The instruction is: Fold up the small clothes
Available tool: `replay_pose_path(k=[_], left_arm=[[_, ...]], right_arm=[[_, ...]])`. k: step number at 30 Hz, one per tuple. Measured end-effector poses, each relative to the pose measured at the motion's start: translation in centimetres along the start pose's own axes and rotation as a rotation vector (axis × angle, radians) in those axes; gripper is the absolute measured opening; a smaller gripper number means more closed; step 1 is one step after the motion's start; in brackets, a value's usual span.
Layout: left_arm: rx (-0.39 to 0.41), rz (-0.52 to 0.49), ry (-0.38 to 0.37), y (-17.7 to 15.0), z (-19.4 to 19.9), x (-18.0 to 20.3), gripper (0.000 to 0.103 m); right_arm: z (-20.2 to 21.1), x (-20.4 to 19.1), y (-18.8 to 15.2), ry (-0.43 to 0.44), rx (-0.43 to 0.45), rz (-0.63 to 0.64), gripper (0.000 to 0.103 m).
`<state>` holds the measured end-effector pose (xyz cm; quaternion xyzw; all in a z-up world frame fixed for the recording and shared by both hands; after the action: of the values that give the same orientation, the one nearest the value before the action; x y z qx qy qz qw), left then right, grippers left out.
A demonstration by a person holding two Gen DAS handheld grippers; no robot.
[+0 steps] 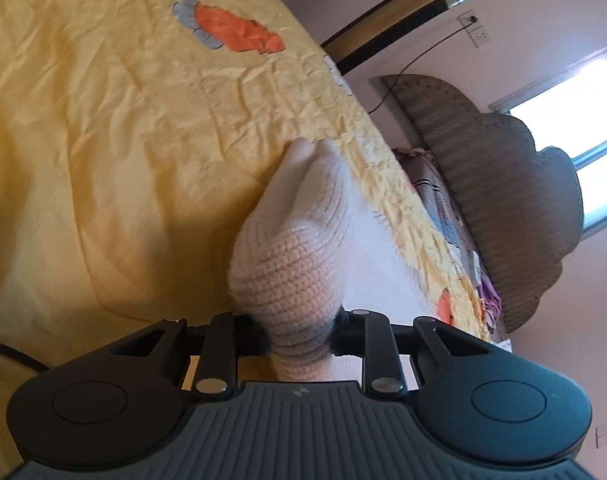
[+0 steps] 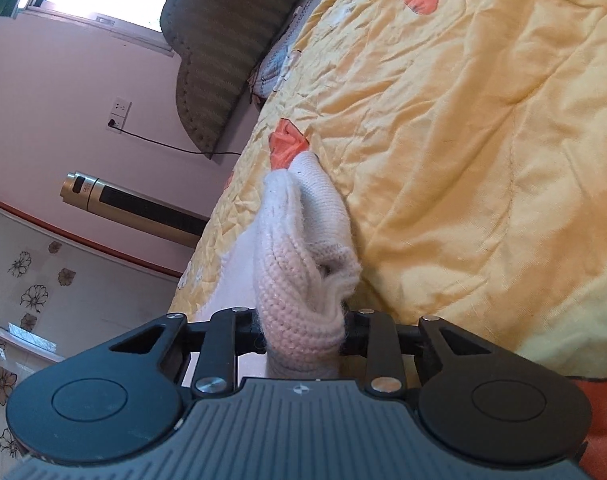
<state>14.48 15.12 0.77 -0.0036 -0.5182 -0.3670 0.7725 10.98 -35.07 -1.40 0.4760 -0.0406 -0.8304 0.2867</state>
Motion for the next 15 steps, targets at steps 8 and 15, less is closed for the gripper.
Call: replay_pose_path(k=[8, 15], left_arm=[[-0.021, 0.003, 0.013, -0.9, 3.4, -2.0, 0.025], [-0.03, 0.099, 0.019, -1.8, 2.2, -5.0, 0.042]], right_arm=[[5.1, -1.1, -1.1, 0.084, -0.056, 0.045, 0.028], [3.6, 4.0, -2.7, 0.005, -0.111, -0.041, 0.045]])
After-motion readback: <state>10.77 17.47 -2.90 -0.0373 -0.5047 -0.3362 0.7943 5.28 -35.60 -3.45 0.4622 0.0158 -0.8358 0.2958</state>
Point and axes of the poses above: each gripper's, at about its wrist camera, not at the fingertips, and z roughly against the way its jaws point, x to its right, y to its top, the point moved 4 cm from there along -z, roughly the way its jaws point, and after that the axes turned 8 degrees about -y, right-handed, at the moved point
